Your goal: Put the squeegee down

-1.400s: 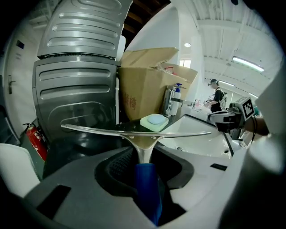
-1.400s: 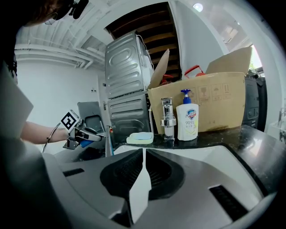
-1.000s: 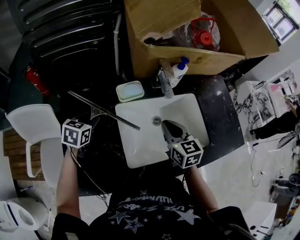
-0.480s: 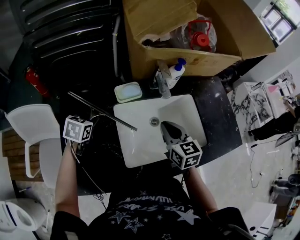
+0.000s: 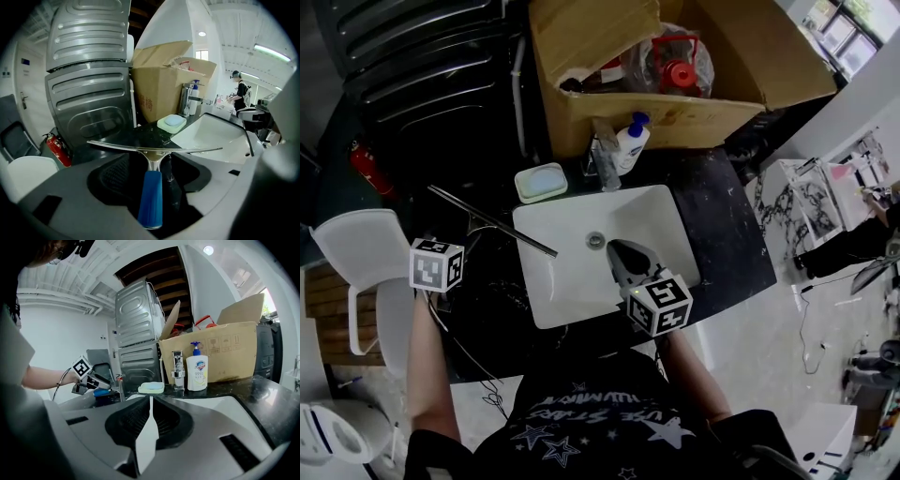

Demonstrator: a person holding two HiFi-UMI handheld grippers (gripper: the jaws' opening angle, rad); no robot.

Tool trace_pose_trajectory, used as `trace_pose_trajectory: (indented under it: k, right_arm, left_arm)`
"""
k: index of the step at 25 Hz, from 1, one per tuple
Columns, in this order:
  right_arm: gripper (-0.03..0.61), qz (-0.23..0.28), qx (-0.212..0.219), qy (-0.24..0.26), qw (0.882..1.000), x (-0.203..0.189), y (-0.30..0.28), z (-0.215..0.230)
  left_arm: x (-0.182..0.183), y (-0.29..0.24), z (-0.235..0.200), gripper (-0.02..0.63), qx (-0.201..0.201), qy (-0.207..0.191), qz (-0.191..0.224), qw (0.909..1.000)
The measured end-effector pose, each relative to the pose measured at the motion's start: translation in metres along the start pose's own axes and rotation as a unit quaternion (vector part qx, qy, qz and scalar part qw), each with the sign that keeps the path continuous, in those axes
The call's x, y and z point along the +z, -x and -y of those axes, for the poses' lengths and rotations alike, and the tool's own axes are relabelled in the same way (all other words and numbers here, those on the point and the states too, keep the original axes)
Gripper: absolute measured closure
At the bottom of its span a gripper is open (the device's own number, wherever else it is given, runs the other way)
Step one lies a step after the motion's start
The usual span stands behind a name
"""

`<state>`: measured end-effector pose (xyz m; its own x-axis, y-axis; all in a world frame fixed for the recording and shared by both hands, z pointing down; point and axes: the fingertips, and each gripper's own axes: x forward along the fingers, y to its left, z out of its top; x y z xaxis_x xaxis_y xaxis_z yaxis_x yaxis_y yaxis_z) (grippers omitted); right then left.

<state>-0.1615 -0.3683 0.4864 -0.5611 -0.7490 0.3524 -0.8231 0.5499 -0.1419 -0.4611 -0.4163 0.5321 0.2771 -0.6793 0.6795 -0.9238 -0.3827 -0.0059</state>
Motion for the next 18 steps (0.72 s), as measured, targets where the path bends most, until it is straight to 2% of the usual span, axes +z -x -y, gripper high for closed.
trace_pose_trajectory:
  k: [4,10,18]
  right_arm:
    - [0.526,0.005,0.017,0.004,1.0,0.003,0.012,0.0]
    - [0.526,0.017,0.046,0.017,0.999,0.011,0.033,0.004]
    - [0.526,0.018,0.091,0.037,0.995,0.018,0.058,0.002]
  left_arm:
    - [0.005,0.026,0.004,0.316,0.03,0.008,0.023,0.9992]
    - [0.008,0.071,0.034,0.316,0.059,0.021,0.058,0.9964]
    - [0.018,0.132,0.086,0.318,0.106,0.062,0.135,0.9832]
